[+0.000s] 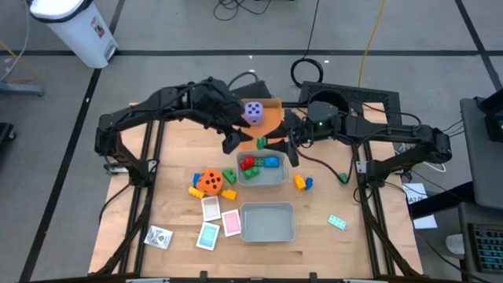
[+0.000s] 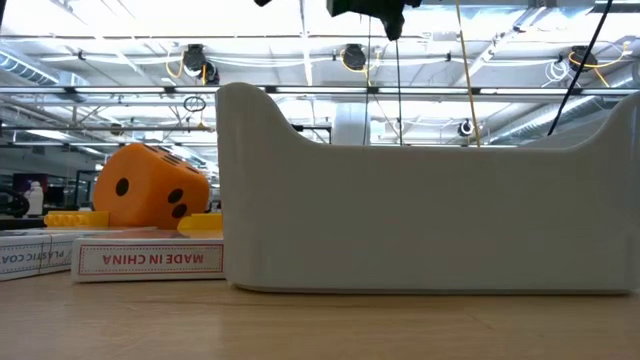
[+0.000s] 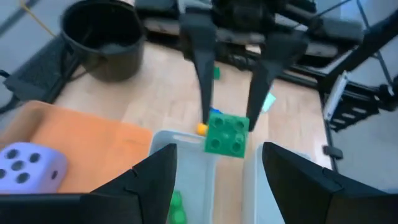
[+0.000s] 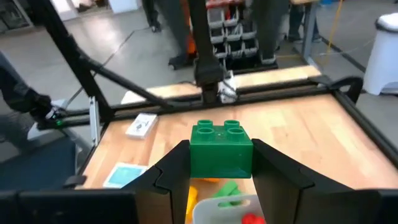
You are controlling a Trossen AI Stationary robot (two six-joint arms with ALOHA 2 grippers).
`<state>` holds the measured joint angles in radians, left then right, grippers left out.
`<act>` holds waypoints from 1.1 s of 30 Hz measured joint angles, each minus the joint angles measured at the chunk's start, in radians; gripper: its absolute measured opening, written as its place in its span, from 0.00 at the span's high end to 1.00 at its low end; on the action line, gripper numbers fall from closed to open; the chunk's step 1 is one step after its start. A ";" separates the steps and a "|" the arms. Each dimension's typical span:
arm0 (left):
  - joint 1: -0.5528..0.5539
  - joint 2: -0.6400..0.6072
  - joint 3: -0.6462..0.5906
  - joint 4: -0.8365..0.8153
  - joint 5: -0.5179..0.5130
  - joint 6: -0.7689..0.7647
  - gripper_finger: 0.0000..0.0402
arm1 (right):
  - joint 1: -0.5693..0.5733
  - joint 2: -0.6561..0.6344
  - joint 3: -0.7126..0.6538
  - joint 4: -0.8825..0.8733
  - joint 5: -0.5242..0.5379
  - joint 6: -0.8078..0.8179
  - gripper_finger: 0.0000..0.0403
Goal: Pick & Place Toys
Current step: Put the green game piece into the top gray bin
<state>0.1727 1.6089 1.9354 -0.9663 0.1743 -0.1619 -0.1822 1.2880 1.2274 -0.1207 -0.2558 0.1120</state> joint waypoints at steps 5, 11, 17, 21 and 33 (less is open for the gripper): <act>0.008 -0.035 0.000 -0.008 -0.019 -0.011 0.40 | 0.006 -0.001 -0.021 -0.014 0.036 -0.003 0.67; 0.003 -0.055 0.000 -0.003 -0.044 -0.016 0.40 | 0.041 0.000 -0.145 0.048 0.076 0.029 0.67; -0.006 -0.051 0.000 -0.003 -0.045 -0.017 0.40 | 0.099 0.000 -0.351 0.330 0.122 0.087 0.67; -0.006 -0.053 0.000 -0.002 -0.045 -0.017 0.40 | 0.121 0.000 -0.470 0.427 0.209 0.092 0.67; -0.006 -0.052 0.000 0.081 -0.054 -0.004 0.40 | 0.123 0.174 -0.538 0.573 0.230 0.172 0.67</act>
<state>0.1669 1.5570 1.9350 -0.8854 0.1199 -0.1658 -0.0593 1.4625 0.6891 0.4524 -0.0262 0.2844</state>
